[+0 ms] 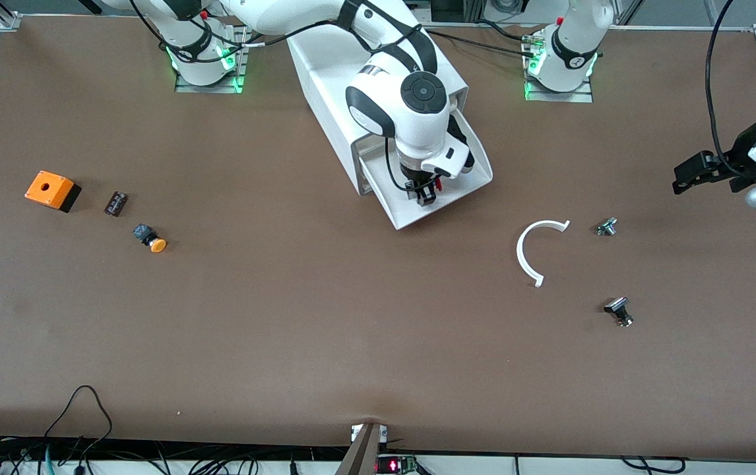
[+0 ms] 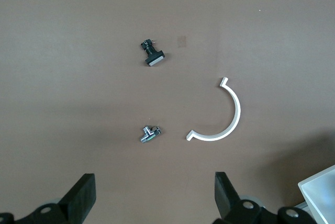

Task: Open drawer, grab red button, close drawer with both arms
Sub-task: 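Grasp the red mushroom button inside the drawer with the right gripper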

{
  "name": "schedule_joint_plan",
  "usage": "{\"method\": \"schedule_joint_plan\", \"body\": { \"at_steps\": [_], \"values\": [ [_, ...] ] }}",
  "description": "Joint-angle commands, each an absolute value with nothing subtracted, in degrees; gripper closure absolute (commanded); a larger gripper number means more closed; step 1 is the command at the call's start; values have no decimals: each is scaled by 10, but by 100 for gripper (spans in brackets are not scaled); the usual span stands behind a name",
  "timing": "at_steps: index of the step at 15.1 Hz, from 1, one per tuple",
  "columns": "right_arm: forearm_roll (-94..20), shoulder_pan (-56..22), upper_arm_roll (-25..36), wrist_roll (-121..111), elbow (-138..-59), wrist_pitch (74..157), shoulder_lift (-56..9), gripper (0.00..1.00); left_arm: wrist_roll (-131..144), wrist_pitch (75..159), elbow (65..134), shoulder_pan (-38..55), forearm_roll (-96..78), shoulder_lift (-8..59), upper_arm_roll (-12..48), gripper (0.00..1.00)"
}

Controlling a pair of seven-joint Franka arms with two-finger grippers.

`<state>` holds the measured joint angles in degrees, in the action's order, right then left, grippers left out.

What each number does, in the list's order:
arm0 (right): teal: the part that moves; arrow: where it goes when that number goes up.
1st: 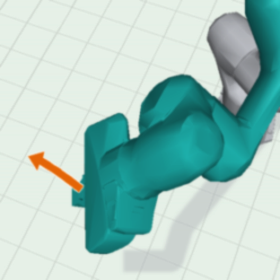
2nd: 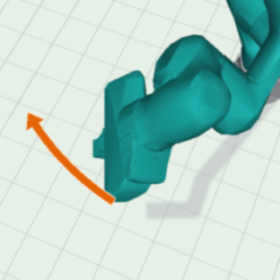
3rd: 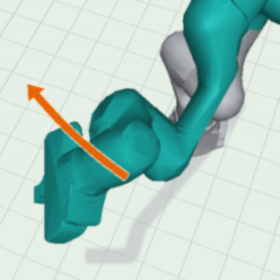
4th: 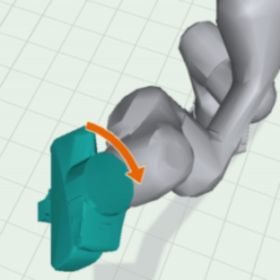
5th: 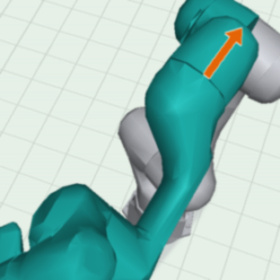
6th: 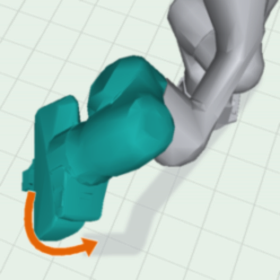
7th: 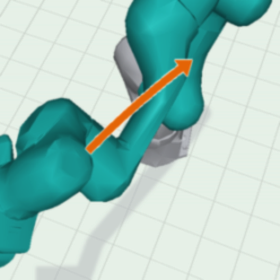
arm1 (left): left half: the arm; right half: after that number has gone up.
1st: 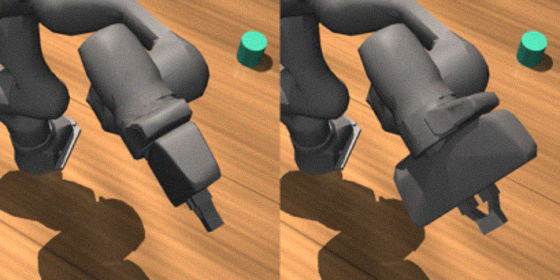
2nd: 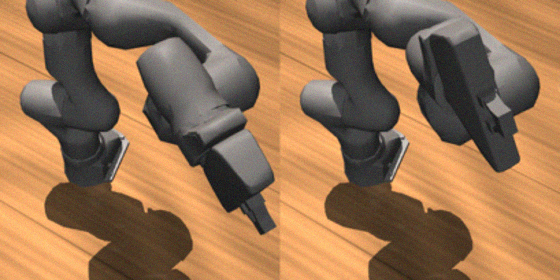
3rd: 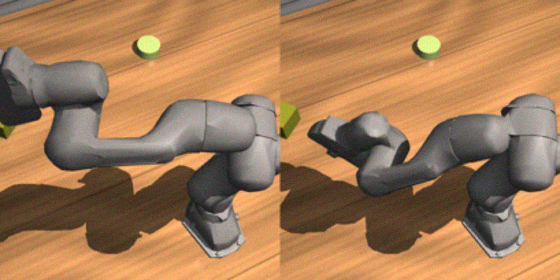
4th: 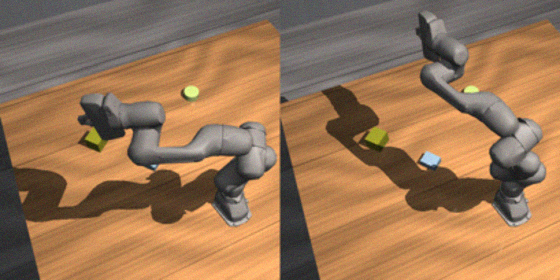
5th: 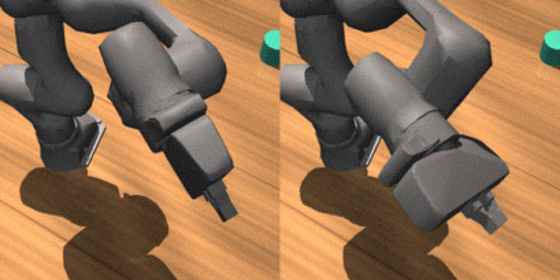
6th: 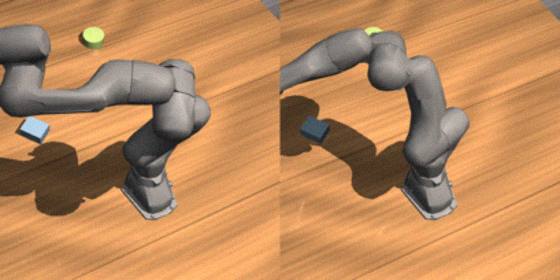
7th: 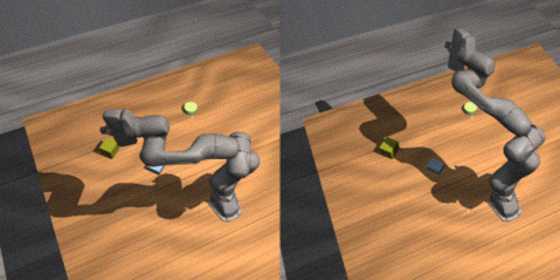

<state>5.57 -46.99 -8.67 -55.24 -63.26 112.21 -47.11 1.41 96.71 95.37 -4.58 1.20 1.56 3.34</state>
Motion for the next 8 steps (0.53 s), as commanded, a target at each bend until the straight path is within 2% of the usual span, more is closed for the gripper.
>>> {"method": "schedule_joint_plan", "body": {
  "at_steps": [1,5,8],
  "values": [
    [73,-475,-84,-541,-615,1136,-482,57,11,957,933,-49,25,27,39,0],
    [110,-475,-83,-466,-614,1157,-480,70,11,955,933,-50,25,27,39,0],
    [110,-475,-74,-445,-611,1154,-476,72,11,954,933,-50,25,27,38,0]
  ]
}}
